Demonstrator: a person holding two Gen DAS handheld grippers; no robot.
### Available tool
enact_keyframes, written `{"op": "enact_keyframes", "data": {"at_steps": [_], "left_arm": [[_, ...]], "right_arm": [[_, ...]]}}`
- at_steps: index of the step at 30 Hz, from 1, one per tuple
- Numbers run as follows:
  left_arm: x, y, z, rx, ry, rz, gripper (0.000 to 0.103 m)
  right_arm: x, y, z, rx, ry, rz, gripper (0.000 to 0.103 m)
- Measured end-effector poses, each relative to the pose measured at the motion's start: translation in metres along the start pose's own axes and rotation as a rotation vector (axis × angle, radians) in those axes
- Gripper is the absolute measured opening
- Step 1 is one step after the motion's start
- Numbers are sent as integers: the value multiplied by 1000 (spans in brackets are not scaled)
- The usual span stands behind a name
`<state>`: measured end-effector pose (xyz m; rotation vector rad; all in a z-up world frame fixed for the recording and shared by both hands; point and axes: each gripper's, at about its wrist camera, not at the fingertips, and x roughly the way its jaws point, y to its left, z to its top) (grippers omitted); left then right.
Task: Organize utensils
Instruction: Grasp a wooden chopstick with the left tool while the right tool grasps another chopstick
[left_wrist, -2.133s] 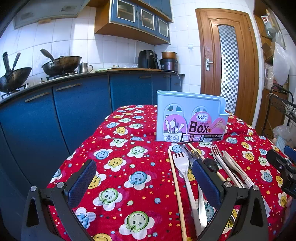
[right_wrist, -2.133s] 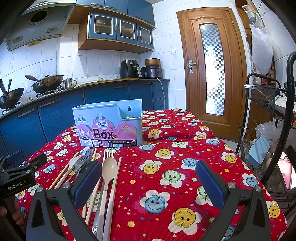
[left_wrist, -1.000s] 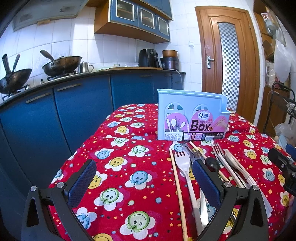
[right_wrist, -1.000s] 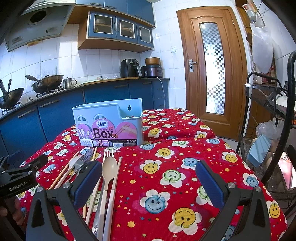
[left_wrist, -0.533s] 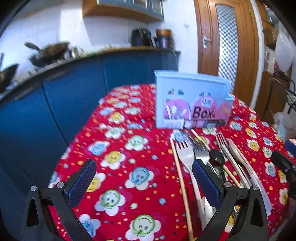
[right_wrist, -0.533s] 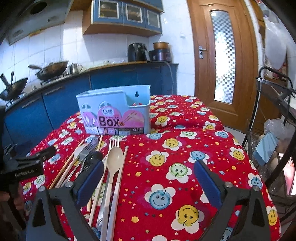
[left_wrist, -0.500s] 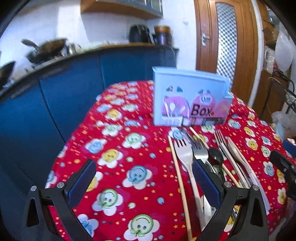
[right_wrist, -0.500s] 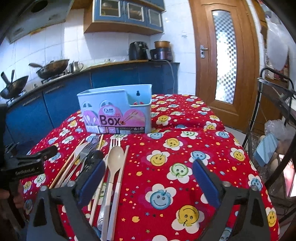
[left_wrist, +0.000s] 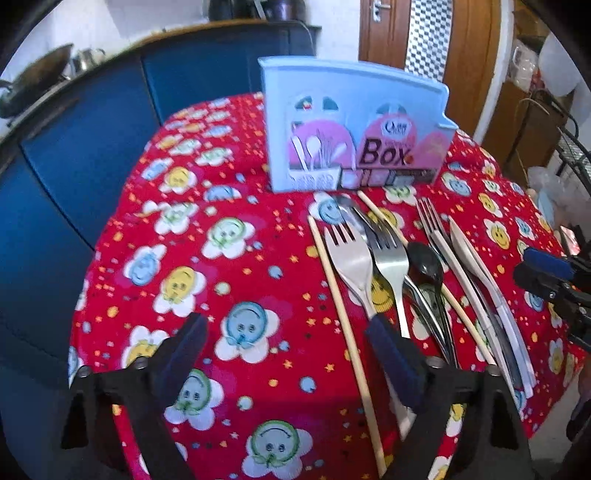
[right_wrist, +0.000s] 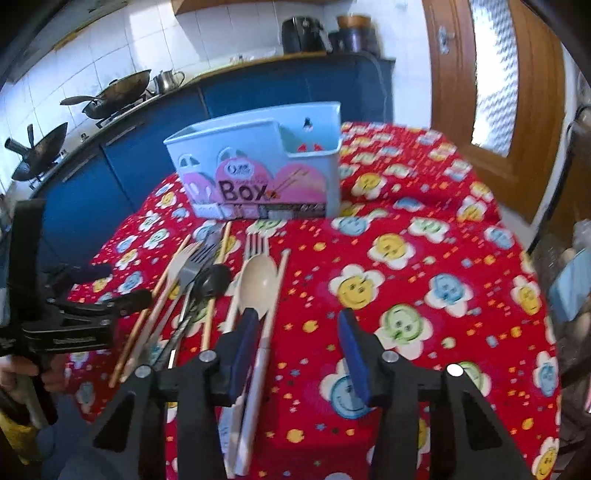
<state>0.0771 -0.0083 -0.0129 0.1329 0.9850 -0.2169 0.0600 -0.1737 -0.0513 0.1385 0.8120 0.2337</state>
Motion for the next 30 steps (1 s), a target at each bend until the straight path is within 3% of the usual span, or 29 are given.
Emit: {"op": "enact_keyframes", "data": {"at_steps": [7,13,26,30], "left_arm": [[10,-1,7,4,56,-47,66],[11,-2,15,48,75,-46,42],[21,-3,31,99,189,-54,42],[24,-3,36,100,233,-69,39]], "right_arm": [[11,2,6,-7,115,43,37],[22,4,11,-45,188,40,28],[43,10,28,-99,360,56,26],[50,6,37,-102,421,63,14]]}}
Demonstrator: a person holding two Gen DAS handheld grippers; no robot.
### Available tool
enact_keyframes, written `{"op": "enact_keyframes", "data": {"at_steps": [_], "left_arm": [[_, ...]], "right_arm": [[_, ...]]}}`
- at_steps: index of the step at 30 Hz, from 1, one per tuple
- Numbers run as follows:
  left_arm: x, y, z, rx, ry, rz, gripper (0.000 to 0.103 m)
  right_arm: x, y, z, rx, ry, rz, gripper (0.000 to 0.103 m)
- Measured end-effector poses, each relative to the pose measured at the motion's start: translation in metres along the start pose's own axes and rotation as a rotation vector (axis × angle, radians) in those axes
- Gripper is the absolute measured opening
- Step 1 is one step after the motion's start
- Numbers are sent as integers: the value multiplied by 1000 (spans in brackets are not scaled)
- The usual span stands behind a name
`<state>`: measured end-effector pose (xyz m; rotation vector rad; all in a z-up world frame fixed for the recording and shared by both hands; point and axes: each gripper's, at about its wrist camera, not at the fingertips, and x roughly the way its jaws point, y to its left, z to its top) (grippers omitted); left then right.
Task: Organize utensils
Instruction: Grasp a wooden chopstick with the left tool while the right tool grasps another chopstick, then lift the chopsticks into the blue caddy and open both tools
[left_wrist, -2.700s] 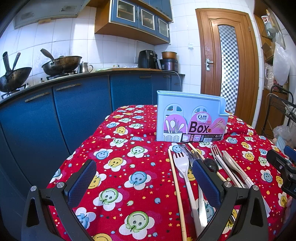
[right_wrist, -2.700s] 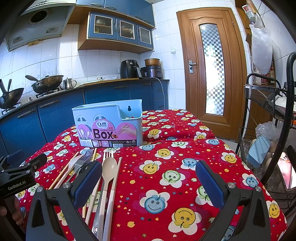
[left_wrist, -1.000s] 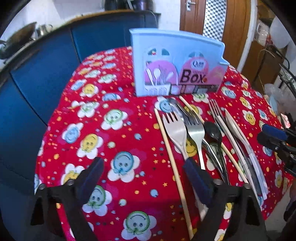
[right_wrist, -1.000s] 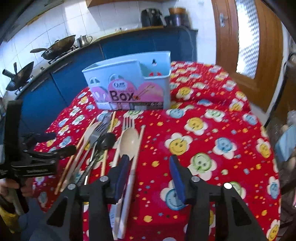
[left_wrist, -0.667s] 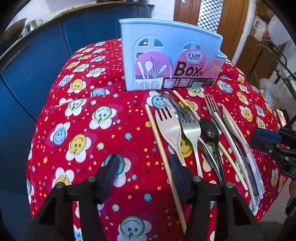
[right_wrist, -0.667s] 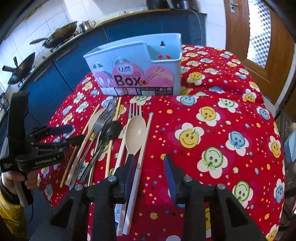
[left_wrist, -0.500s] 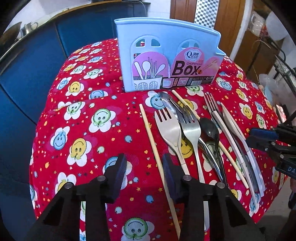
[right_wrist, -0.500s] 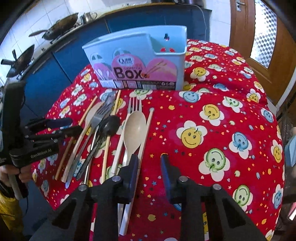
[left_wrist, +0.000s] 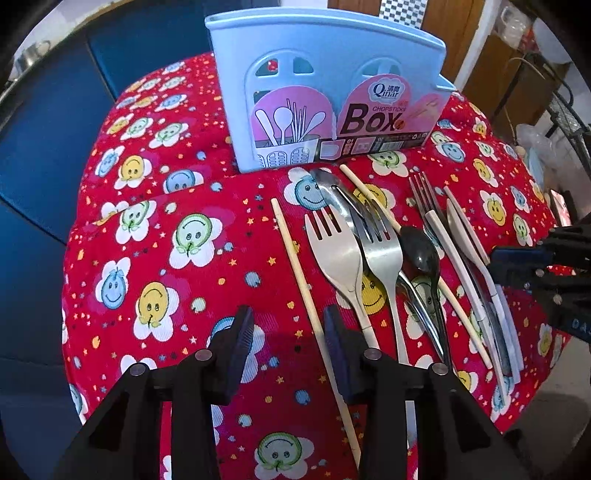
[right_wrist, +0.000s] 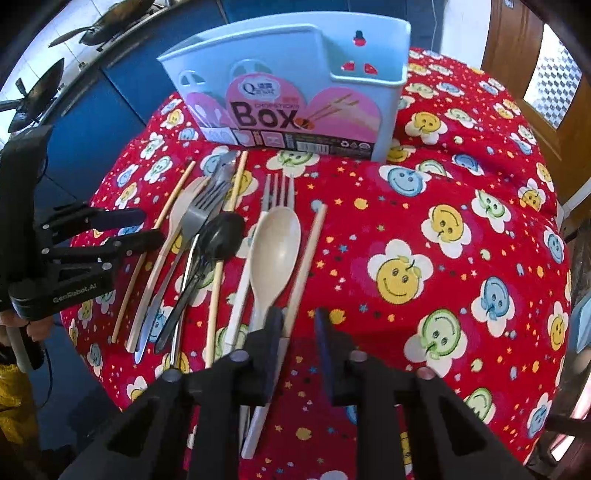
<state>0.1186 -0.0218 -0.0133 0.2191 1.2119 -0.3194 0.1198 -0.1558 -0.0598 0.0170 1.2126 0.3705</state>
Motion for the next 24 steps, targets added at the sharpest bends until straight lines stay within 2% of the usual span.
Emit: {"op": "enact_keyframes", "data": {"at_steps": [1,4,5,9,14,17,24], "left_arm": [[0,0,1,-2,3,-3,37],[1,3,6,-7,-7,1,17],[1,5,7,-15,-15,2,5],[-1,17,4,-75,-45,-48,4],[-10,30,-16,-146,-150,-87,4],[-17,39,-29,-206,-206,-139,4],[-41,30,-25,-239,-359,-201,4]], "right_arm": [[1,-2,1,1,7,7,11],[1,-9,3,14,2,31,9],[0,-11,3,18,-4,37,9],[-7,-22,-1,48,-55,58,7],[-14,-38,-12,109,-128,119,7],[-22,-42,-19,137,-187,164,7],[-41,-43,-29,152,-339,218,7]]}}
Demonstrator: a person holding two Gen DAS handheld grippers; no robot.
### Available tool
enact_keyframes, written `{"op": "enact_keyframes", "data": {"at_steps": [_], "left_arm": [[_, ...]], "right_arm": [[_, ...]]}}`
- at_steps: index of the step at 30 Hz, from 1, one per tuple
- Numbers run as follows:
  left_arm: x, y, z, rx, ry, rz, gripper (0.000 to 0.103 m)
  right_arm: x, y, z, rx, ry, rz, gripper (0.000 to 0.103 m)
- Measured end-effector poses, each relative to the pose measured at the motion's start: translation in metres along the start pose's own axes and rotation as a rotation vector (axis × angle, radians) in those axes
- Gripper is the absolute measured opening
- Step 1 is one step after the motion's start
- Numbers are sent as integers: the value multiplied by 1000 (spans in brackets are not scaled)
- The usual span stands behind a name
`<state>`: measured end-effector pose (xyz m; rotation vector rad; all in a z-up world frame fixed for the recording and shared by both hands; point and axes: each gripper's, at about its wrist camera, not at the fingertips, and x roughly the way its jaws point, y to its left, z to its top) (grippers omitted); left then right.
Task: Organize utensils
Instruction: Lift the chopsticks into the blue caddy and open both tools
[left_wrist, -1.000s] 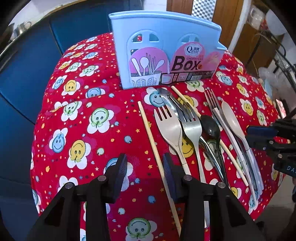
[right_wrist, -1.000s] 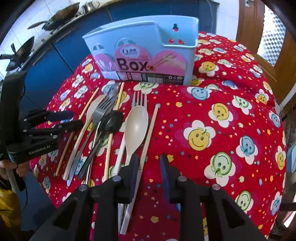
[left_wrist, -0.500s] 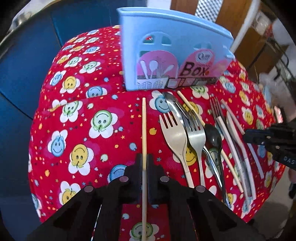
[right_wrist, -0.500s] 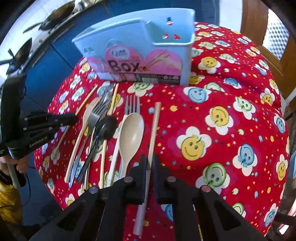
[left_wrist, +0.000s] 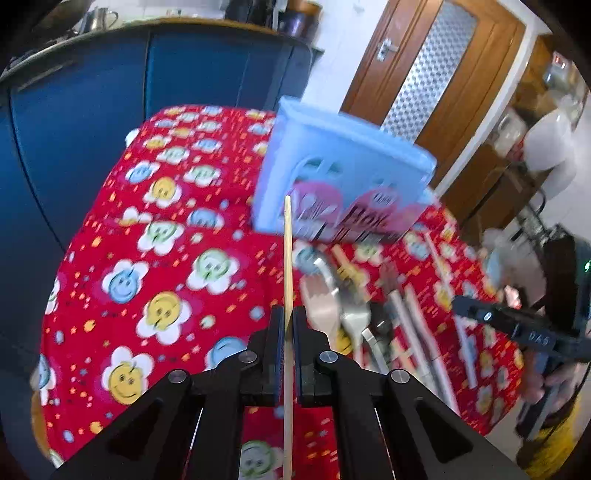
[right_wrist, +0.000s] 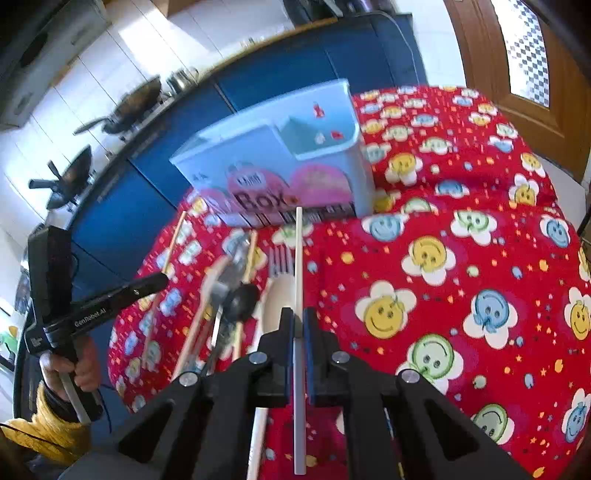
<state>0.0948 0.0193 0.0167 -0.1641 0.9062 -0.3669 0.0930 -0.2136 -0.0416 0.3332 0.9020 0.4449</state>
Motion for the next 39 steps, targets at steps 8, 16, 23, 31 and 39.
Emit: {"op": "enact_keyframes", "data": {"at_steps": [8,16,23,31,39], "left_arm": [[-21,-14,31,-17,-155,-43,4],[-44,-26,78,7,-299,-14,4],[-50,-42,127,61,-488,39,4],[-15,-56,148,120,-628,143,4],[24,-43,141,112,-684,185,4]], "right_arm": [[-13,17,21,-37,-160,16,7],[-31,26,51,-80,-311,38,7],[-32,39,84,-157,-432,-17,7],[-12,38,115,-190,-568,-36,7],[22,30,133,-216,-634,-65,7]]}}
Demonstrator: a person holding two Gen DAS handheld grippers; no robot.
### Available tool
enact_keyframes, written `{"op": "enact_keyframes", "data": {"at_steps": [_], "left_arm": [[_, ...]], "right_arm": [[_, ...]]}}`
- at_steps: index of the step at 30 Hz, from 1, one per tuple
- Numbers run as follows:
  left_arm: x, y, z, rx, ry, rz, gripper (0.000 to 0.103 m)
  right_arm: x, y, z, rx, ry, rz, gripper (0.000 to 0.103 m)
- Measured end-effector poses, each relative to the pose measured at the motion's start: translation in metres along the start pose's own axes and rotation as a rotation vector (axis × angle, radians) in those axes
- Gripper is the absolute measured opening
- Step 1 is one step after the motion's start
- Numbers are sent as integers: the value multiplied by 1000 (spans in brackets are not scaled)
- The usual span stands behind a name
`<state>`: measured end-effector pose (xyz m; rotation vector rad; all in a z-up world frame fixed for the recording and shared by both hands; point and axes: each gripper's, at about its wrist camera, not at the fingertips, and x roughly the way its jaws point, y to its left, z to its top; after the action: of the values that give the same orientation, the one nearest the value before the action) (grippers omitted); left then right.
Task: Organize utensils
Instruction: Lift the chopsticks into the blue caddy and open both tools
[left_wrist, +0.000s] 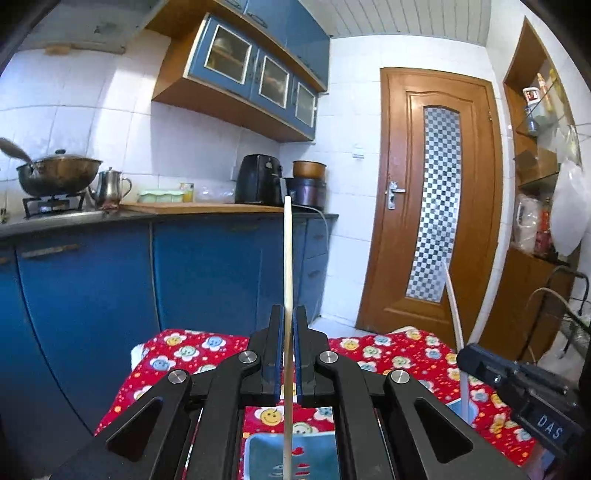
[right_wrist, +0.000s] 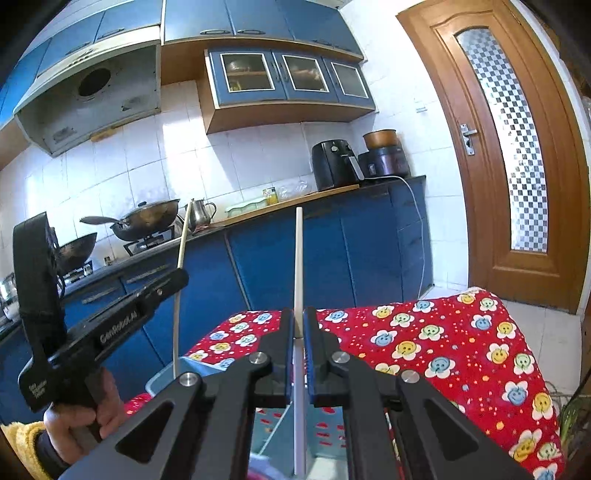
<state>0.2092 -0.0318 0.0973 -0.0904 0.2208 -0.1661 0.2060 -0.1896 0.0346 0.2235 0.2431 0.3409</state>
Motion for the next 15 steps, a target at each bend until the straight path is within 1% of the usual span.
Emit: {"op": "enact_keyframes", "data": {"at_steps": [5,10,15], "left_arm": [[5,4,-21,-21,4,6,4],[0,-7,-34,26,-12,10,5],[1,-10,-40,43,32,-1,5]], "right_arm": [[14,-4,-11,-27,8,-2,7],[16,-7,-20,-28,22,-4,7],[13,-6,-24,-35,45,-10,7]]}}
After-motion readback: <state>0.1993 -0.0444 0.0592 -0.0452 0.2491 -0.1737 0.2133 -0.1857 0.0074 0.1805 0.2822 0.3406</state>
